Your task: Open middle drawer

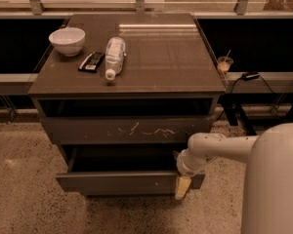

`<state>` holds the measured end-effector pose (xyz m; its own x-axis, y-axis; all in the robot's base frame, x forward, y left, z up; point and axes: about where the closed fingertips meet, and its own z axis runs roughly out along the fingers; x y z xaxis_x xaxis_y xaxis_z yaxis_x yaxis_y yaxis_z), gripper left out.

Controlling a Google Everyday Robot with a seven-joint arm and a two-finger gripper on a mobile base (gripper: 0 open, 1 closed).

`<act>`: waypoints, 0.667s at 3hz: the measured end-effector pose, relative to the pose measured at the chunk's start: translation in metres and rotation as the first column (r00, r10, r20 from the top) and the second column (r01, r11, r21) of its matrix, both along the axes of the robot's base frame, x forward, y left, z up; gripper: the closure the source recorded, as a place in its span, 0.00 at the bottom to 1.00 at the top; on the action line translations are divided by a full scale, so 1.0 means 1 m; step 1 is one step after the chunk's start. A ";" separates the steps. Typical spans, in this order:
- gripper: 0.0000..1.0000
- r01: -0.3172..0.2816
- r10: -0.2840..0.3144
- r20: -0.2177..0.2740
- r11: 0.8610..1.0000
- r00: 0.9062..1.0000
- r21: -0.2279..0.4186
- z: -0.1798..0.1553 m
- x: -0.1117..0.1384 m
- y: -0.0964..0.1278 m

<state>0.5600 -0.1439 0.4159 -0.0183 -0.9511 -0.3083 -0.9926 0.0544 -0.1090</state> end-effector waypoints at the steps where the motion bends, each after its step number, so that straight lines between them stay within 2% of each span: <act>1: 0.15 -0.053 0.047 -0.089 0.997 0.995 -0.060 -0.006 -0.024 0.014; 2: 0.47 -0.098 0.082 -0.164 0.991 0.983 -0.092 -0.012 -0.060 0.035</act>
Offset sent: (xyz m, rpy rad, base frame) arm -0.0930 0.0567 -0.0170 -0.1407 0.2275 0.1317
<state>0.5004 -0.1085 0.4041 0.0272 -0.9768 -0.2122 -0.9979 -0.0389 0.0510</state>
